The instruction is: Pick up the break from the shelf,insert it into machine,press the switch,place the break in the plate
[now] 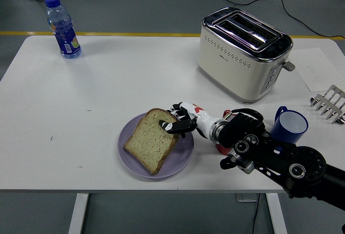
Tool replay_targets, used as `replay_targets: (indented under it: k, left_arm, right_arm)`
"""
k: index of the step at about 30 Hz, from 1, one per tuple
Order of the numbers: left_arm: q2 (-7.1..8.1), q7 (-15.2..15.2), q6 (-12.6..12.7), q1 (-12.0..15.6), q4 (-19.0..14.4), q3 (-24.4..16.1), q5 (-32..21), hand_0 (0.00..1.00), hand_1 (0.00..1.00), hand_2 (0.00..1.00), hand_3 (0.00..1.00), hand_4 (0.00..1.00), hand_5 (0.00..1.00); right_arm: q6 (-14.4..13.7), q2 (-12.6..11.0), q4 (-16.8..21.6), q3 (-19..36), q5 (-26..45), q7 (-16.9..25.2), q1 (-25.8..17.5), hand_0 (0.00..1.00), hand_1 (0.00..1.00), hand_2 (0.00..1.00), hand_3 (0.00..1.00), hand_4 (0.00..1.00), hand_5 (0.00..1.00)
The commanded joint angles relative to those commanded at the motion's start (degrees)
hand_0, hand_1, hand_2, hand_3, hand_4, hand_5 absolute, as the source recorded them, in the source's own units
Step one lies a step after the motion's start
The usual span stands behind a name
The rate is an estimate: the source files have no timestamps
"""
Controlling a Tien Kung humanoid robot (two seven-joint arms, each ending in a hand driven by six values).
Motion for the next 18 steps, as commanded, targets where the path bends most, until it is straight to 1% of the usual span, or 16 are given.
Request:
replay_targets:
  k: [1, 3, 5, 6, 11, 12, 15, 16, 17, 18]
  left_arm:
    - [-0.01, 0.0, 0.0, 0.0, 0.0, 0.0, 0.0, 0.675, 0.690, 0.677, 0.553, 0.274, 0.862]
    - [-0.02, 0.0, 0.0, 0.0, 0.0, 0.0, 0.0, 0.675, 0.690, 0.677, 0.553, 0.274, 0.862]
    - [0.00, 0.0, 0.0, 0.0, 0.0, 0.2, -0.3, 0.675, 0.690, 0.677, 0.553, 0.274, 0.862]
    - [0.01, 0.0, 0.0, 0.0, 0.0, 0.2, -0.3, 0.675, 0.691, 0.677, 0.553, 0.273, 0.856]
    - [0.02, 0.0, 0.0, -0.1, 0.0, 0.2, -0.4, 0.675, 0.691, 0.677, 0.553, 0.273, 0.856]
    - [0.02, 0.0, 0.0, -0.1, 0.0, 0.2, -0.4, 0.676, 0.691, 0.677, 0.553, 0.275, 0.862]
    - [0.02, 0.0, 0.0, -0.1, 0.0, 0.3, -0.5, 0.676, 0.691, 0.677, 0.553, 0.275, 0.862]
    - [0.02, 0.0, 0.0, -0.1, 0.0, 0.4, -0.6, 0.676, 0.691, 0.677, 0.553, 0.275, 0.862]
    - [0.02, 0.0, 0.0, -0.1, 0.0, 0.4, -0.7, 0.676, 0.691, 0.677, 0.553, 0.275, 0.862]
    - [0.02, 0.0, 0.0, -0.1, 0.0, 0.4, -0.7, 0.675, 0.691, 0.678, 0.553, 0.275, 0.862]
  right_arm:
    - [0.7, -0.2, 0.0, 0.0, -1.8, 0.7, 0.1, 0.285, 0.315, 0.390, 0.484, 0.423, 0.002]
    - [1.0, -0.2, 0.0, 0.0, -3.0, 0.9, 0.1, 0.285, 0.315, 0.390, 0.484, 0.423, 0.002]
    - [2.2, -0.4, -0.2, 0.2, -5.5, 1.7, 0.2, 0.285, 0.315, 0.390, 0.484, 0.423, 0.002]
    - [3.0, -0.4, -0.4, 0.3, -7.1, 2.1, 0.2, 0.470, 0.505, 0.531, 0.538, 0.525, 0.165]
    - [6.4, -0.4, -1.3, 0.8, -15.8, 4.0, 0.4, 0.470, 0.505, 0.531, 0.538, 0.525, 0.165]
    - [7.2, -0.3, -1.5, 0.9, -18.0, 4.3, 0.5, 0.596, 0.613, 0.620, 0.612, 0.603, 0.282]
    - [8.4, -0.2, -1.9, 1.2, -23.7, 4.8, 0.6, 0.596, 0.613, 0.620, 0.612, 0.603, 0.282]
    - [9.3, -0.1, -2.1, 1.4, -25.8, 5.0, 0.6, 0.596, 0.613, 0.620, 0.612, 0.603, 0.282]
    - [9.5, -0.1, -2.1, 1.4, -26.8, 5.0, 0.6, 0.596, 0.613, 0.620, 0.612, 0.603, 0.282]
    - [9.6, -0.1, -2.1, 1.4, -27.1, 5.0, 0.6, 0.689, 0.693, 0.701, 0.707, 0.655, 0.401]
